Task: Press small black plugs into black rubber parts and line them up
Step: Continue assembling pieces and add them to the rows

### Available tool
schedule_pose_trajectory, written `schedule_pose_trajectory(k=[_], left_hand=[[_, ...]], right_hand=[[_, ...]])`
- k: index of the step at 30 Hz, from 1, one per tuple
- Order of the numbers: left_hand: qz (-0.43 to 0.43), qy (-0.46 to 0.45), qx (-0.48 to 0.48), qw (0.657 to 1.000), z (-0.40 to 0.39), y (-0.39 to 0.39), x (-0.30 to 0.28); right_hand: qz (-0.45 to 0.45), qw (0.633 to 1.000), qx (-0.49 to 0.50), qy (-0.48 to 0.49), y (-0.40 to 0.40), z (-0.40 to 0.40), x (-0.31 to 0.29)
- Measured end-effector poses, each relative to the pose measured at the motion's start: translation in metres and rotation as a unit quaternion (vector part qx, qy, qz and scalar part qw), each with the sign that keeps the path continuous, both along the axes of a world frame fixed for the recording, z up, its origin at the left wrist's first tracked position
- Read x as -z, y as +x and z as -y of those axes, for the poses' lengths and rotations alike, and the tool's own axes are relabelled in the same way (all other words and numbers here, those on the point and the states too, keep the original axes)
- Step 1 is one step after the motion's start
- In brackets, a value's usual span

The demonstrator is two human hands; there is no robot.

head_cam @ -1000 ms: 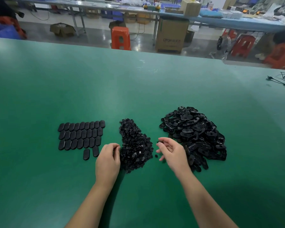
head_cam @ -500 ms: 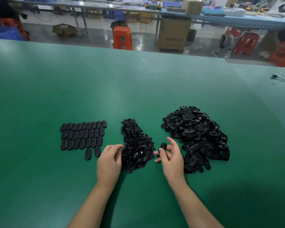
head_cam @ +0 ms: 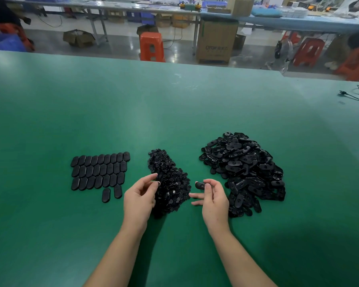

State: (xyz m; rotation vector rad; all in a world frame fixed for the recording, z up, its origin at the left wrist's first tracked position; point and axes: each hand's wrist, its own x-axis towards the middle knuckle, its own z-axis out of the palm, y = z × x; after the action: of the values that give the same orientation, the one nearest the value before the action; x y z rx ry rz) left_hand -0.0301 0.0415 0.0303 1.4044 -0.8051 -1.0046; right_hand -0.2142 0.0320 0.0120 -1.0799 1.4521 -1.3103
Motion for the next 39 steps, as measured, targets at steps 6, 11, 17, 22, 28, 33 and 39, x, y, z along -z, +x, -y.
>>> schedule_pose_trajectory(k=[6, 11, 17, 22, 28, 33, 39], left_hand=[[-0.118, 0.050, -0.008, 0.992, 0.011, -0.014, -0.003], [-0.119, 0.068, 0.023, 0.990, 0.014, -0.023, -0.005], [0.106, 0.058, 0.101, 0.988, 0.018, -0.048, -0.017], [0.200, 0.061, 0.141, 0.968, 0.023, -0.070, -0.022], [0.218, 0.067, 0.144, 0.963, 0.023, -0.082, -0.022], [0.232, 0.063, 0.136, 0.961, 0.024, -0.083, -0.024], [0.249, 0.081, 0.139, 0.955, 0.028, -0.081, -0.024]], right_hand=[[-0.025, 1.000, 0.000, 0.005, 0.000, 0.000, 0.001], [-0.049, 0.999, -0.004, 0.010, 0.000, 0.000, 0.002], [-0.054, 0.998, -0.011, 0.003, 0.002, 0.000, 0.001], [-0.100, 0.995, -0.019, 0.004, -0.001, 0.002, 0.008], [-0.123, 0.992, -0.023, -0.004, -0.002, 0.001, 0.007], [-0.124, 0.992, -0.024, 0.003, -0.003, 0.001, 0.005], [-0.102, 0.994, -0.026, 0.002, -0.004, 0.001, 0.006]])
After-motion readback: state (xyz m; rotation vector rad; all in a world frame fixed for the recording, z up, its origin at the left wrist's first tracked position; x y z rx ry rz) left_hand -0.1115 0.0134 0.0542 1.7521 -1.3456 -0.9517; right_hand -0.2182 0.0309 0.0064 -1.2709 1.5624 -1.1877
